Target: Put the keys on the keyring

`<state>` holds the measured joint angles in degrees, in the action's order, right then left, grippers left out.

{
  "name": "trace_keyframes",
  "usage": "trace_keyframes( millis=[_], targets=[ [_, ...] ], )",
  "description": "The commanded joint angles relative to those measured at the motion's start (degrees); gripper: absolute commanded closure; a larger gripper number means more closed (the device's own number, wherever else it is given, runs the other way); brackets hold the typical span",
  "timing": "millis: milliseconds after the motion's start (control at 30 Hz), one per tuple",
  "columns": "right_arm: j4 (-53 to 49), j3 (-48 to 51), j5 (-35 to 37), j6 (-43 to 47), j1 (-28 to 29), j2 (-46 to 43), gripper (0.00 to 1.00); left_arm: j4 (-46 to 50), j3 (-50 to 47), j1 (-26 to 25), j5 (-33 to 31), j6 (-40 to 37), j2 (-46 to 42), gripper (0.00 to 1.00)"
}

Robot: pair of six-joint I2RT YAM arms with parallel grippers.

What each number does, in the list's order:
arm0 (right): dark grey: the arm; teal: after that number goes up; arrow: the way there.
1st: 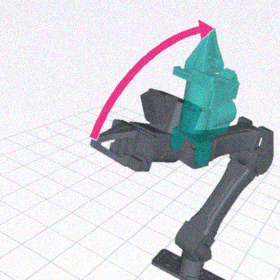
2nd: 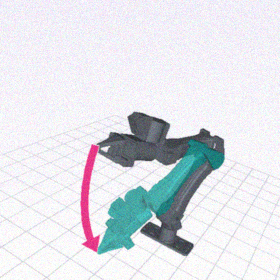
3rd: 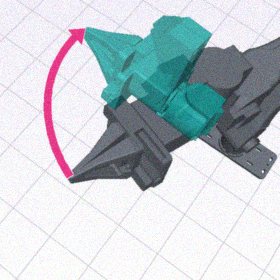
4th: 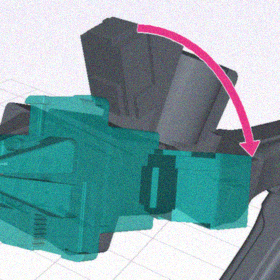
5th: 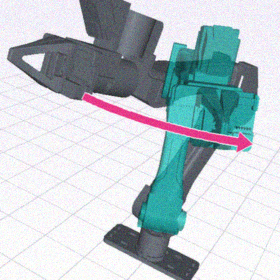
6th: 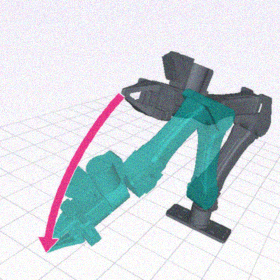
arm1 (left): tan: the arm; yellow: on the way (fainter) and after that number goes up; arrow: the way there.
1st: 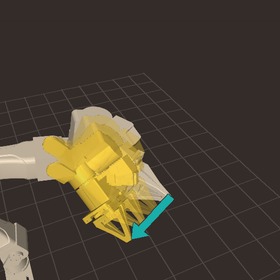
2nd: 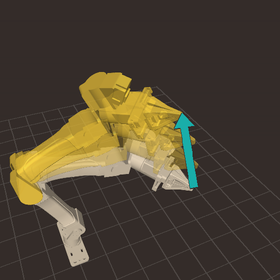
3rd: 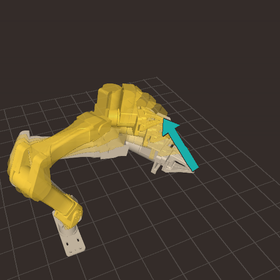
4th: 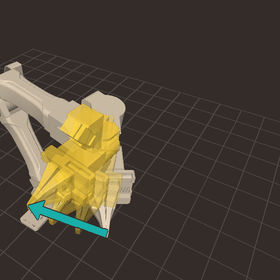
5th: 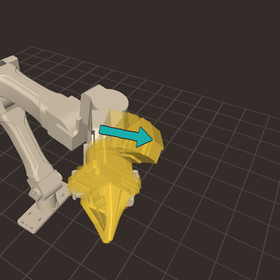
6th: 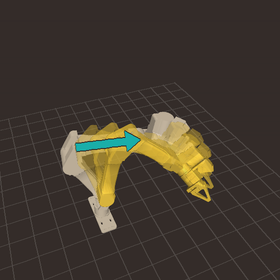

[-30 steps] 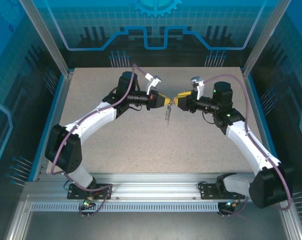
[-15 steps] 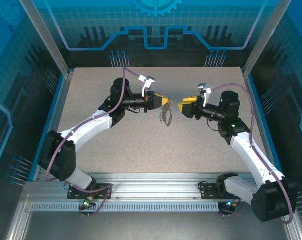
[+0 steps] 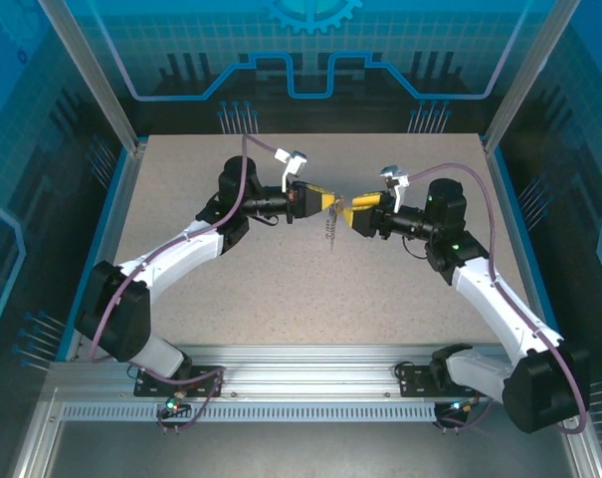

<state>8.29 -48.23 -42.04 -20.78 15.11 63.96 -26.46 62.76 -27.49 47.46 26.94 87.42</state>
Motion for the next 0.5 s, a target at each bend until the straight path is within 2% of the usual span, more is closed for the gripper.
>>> trace_keyframes(
  millis=[0, 233, 333, 433, 467],
  targets=[
    [0.89, -3.87, 0.20, 0.84, 0.94, 0.87, 0.44, -1.89, -0.10, 0.17, 1.53, -0.11, -2.18, 1.00],
    [-0.59, -6.38, 0.47, 2.14, 1.81, 2.57, 0.46, -1.06, 0.58, 0.06, 2.02, -0.37, -1.94, 1.00],
    [-1.12, -7.00, 0.35, 2.58, 2.03, 3.17, 0.51, -0.96, 0.69, 0.09, 2.13, -0.45, -1.91, 1.00],
    [-1.87, -7.06, 0.21, 3.30, 2.04, 3.20, 0.66, -0.88, 0.86, 0.06, 1.98, -0.42, -1.90, 1.00],
    [-2.00, -6.82, 0.08, 3.55, 2.07, 3.10, 0.74, -0.79, 0.87, 0.06, 1.86, -0.42, -1.90, 1.00]
  ],
)
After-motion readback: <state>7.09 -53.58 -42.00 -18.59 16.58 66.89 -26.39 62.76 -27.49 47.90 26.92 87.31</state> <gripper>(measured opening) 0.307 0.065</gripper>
